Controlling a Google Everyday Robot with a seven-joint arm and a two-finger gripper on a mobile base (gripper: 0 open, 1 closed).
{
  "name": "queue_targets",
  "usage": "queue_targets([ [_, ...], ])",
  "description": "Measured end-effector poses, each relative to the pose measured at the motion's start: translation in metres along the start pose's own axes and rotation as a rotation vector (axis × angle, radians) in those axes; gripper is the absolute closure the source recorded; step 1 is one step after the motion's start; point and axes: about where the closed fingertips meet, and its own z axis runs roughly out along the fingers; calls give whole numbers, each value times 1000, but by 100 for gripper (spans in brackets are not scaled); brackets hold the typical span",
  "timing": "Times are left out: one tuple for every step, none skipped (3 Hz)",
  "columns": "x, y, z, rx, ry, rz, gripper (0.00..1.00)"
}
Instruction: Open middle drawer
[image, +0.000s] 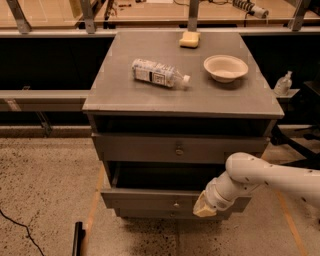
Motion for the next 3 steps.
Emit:
queue_targets([
  [-6, 0, -9, 25, -6, -5, 84],
  [-10, -24, -12, 85, -7, -44, 82],
  [-8, -56, -14, 157, -8, -70, 100],
])
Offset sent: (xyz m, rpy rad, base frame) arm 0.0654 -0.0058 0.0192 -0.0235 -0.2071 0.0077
